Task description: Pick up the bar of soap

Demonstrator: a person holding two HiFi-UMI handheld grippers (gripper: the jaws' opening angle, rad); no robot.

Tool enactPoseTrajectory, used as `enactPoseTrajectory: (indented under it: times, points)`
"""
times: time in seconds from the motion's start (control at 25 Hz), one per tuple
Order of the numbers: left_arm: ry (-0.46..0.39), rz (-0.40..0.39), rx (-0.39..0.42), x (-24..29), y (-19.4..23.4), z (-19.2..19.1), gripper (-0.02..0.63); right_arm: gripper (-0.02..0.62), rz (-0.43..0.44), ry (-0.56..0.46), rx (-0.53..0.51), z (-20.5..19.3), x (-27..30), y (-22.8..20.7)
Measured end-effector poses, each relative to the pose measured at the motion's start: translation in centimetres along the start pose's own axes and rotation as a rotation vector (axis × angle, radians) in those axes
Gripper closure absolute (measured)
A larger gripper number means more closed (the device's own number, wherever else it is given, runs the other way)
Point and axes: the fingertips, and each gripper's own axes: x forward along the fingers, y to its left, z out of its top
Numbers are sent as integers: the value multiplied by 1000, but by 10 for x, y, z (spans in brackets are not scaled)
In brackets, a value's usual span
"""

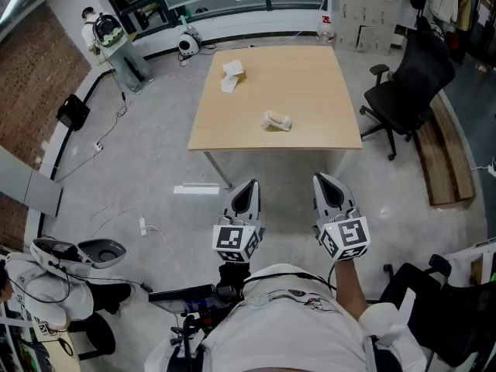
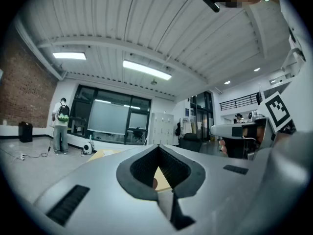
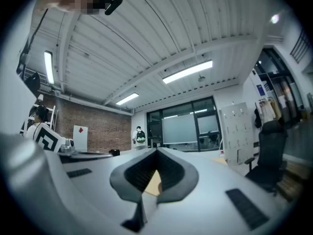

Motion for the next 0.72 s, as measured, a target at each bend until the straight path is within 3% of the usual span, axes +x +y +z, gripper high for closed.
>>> enactPoseTrajectory:
  times: [0.72]
  points:
    - [16, -11, -8, -8, -2, -2, 606, 592, 20, -5, 11, 2, -3, 10]
